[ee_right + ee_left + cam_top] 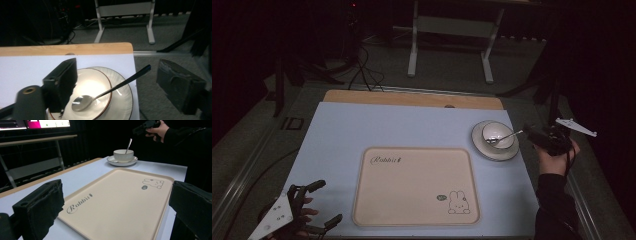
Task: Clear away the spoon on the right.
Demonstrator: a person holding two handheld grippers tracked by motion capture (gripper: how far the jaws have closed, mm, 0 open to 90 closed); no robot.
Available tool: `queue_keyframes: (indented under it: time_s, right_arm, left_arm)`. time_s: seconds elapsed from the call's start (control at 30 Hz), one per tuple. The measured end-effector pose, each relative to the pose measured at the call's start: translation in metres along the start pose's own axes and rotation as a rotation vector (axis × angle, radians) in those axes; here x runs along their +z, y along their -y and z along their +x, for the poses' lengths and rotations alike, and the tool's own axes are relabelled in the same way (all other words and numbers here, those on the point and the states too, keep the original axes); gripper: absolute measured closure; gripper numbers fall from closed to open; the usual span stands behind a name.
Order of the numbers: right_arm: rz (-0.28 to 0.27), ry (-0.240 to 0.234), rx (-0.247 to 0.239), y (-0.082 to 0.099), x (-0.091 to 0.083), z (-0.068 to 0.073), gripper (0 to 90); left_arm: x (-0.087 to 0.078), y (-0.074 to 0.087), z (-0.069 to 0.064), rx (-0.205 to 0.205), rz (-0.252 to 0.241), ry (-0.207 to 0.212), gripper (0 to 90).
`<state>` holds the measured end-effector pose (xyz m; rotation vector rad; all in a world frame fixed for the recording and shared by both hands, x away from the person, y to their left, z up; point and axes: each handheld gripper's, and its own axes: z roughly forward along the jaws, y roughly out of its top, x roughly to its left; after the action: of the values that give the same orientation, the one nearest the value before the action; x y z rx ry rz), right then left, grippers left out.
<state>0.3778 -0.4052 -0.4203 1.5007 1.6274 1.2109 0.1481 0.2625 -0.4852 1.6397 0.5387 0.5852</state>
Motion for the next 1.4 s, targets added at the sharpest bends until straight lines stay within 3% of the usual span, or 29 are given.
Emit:
queue_keyframes:
  time_s: [0.13,0.17,0.2,0.23,0.33,0.53,1.03,1.2,1.23,1.33,1.4]
  right_arm:
    - [0.031,-0.005,0.097,0.000,0.012,-0.015,22.6]
    - [0.038,-0.030,0.136,0.001,0.015,-0.019,23.0]
    - [0.038,-0.030,0.136,0.001,0.015,-0.019,23.0]
    - [0.050,-0.037,0.175,0.000,0.019,-0.026,25.0]
    - [0.060,-0.050,0.212,-0.001,0.024,-0.035,27.0]
    - [0.081,-0.071,0.262,-0.001,0.034,-0.044,30.4]
    - [0.107,-0.098,0.379,0.009,0.057,-0.054,52.3]
    - [0.109,-0.108,0.389,0.010,0.062,-0.054,70.1]
    - [0.109,-0.108,0.389,0.010,0.062,-0.054,70.1]
    - [0.099,-0.130,0.399,0.010,0.062,-0.055,85.2]
    - [0.094,-0.138,0.393,0.009,0.061,-0.055,86.6]
  left_arm:
    - [0.000,0.000,0.000,0.001,0.006,0.000,0.0]
    - [0.001,0.000,0.000,0.000,0.006,0.001,0.0]
    - [0.001,0.000,0.000,0.000,0.006,0.001,0.0]
    - [0.001,0.000,0.000,0.002,0.008,0.000,0.0]
    - [0.000,0.001,-0.001,-0.001,0.009,0.001,0.0]
    - [0.000,0.001,-0.001,0.001,0.010,0.001,0.0]
    - [0.000,0.001,-0.003,0.008,0.017,0.001,0.0]
    - [0.000,0.001,-0.003,0.007,0.019,0.000,0.0]
    - [0.000,0.001,-0.003,0.006,0.019,0.000,0.0]
    - [0.000,0.001,-0.003,0.006,0.019,0.000,0.0]
    - [0.000,0.001,-0.003,0.007,0.019,0.000,0.0]
